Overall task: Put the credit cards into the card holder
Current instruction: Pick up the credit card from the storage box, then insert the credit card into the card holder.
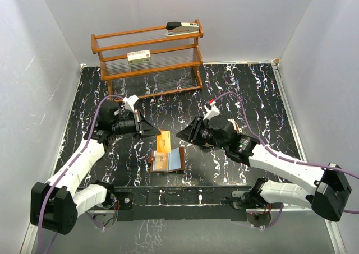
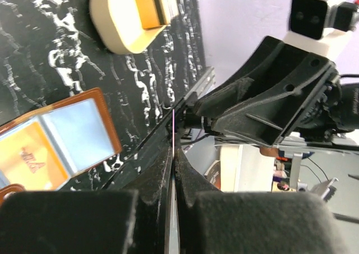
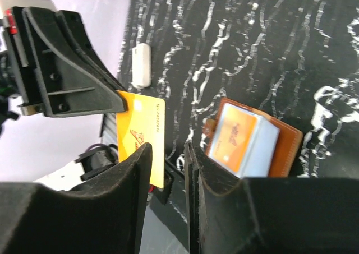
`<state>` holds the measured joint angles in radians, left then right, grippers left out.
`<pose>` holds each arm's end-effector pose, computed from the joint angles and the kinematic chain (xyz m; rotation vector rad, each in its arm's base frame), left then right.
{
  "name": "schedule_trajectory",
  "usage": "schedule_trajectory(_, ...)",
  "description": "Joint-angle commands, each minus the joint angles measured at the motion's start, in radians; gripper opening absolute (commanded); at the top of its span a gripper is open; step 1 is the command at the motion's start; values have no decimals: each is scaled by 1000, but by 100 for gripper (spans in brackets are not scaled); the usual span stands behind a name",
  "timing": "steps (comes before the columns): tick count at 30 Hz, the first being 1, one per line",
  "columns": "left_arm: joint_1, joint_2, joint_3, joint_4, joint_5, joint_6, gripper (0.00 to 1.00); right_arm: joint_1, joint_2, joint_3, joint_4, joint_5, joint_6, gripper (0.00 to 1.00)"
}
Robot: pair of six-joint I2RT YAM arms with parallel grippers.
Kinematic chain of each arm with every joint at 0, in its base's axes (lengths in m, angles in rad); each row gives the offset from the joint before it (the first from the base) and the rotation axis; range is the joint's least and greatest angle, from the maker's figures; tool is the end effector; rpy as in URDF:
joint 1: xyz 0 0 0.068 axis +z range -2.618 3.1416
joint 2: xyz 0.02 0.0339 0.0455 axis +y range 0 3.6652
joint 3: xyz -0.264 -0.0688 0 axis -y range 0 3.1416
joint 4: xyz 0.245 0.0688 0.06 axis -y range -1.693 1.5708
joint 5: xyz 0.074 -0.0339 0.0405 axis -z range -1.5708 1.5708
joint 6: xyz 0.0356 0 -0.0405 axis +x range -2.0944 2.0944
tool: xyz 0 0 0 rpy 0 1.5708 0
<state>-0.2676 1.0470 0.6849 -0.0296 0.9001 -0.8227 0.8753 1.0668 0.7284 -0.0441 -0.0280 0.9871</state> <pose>0.2117 -0.0870 0.2747 0.0753 2.1507 -1.5562 0.1563 0.1889 0.2790 0.1009 2.1703 1.1958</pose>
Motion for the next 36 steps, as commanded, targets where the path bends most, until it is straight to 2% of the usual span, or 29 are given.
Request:
schedule_trajectory(1, -2, 38, 26, -154, -71, 98, 0, 2, 44, 22, -92, 69, -55, 26)
schedule_trajectory(5, -3, 101, 9, -174, -92, 117, 0, 4, 132, 59, -117, 19, -78, 19)
schedule_trajectory(11, -2, 178, -15, -151, -96, 118, 0, 34, 259, 113, -127, -15, -113, 14)
schedule_trajectory(24, -5, 314, -46, -117, -57, 138, 0, 45, 419, 156, -163, 5, -174, 12)
schedule_trajectory(32, -7, 391, -58, -62, -22, 132, 0, 45, 460, 128, -198, 65, -192, 10)
schedule_trajectory(36, -25, 427, -42, -83, -37, 171, 0, 44, 480, 123, -189, 64, -196, 9)
